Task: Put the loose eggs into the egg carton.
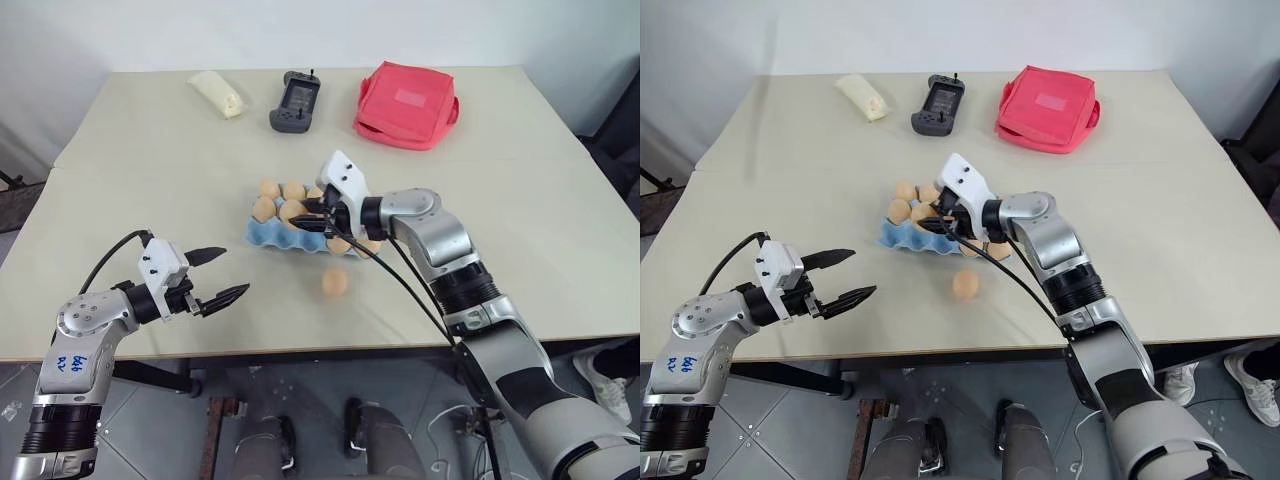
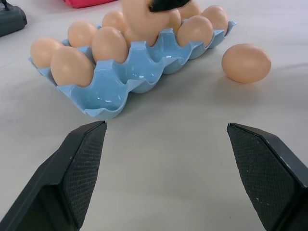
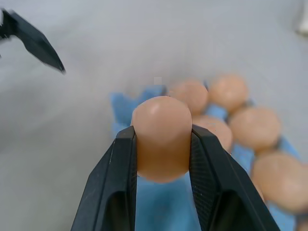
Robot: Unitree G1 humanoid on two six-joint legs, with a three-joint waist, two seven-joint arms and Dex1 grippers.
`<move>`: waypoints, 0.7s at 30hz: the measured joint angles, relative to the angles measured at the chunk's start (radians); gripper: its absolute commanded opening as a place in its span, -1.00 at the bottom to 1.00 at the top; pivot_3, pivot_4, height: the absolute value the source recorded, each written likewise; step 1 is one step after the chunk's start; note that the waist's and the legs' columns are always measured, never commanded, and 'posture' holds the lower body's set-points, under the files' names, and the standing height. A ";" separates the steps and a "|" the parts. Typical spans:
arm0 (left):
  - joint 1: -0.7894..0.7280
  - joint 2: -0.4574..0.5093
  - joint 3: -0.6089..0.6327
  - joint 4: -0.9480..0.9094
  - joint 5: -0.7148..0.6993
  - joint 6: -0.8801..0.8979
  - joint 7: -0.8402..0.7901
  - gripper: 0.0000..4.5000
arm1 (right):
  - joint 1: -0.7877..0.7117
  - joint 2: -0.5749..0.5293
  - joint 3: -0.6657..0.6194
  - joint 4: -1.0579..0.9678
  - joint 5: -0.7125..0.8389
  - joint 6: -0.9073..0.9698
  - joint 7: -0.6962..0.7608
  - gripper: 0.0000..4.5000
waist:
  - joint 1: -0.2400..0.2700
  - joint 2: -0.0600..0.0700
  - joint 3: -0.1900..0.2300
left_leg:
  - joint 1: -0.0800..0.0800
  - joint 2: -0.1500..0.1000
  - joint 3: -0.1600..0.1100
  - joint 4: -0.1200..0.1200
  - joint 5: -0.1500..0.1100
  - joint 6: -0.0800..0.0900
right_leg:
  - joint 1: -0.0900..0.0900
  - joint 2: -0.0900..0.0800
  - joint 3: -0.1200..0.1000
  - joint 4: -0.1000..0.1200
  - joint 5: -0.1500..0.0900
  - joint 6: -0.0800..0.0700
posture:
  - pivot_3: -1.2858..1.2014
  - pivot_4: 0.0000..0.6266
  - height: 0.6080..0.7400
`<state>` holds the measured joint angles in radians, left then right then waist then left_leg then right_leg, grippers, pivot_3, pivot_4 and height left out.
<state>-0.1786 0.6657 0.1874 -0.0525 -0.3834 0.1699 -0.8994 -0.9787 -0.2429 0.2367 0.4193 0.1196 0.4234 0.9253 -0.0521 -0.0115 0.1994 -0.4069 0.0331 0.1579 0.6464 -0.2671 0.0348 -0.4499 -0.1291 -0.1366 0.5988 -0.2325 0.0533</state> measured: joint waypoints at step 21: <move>-0.097 -0.026 -0.055 0.071 0.002 -0.007 -0.045 0.90 | 0.449 -0.356 -0.265 -0.389 0.107 -0.011 0.041 0.98 | 0.029 0.000 0.000 | -0.002 0.000 0.002 0.000 -0.005 0.003 | 0.000 0.001 0.000 -0.008 0.001 0.003 | 0.03 -0.52 1.00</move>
<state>-0.2758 0.6400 0.1326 0.0185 -0.3817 0.1630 -0.9442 -0.5300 -0.5987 -0.0283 0.0299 0.2263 0.4120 0.9661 -0.0228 -0.0115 0.1994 -0.4087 0.0329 0.1603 0.6463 -0.2718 0.0380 -0.4496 -0.1284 -0.1365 0.5909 -0.2319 0.0558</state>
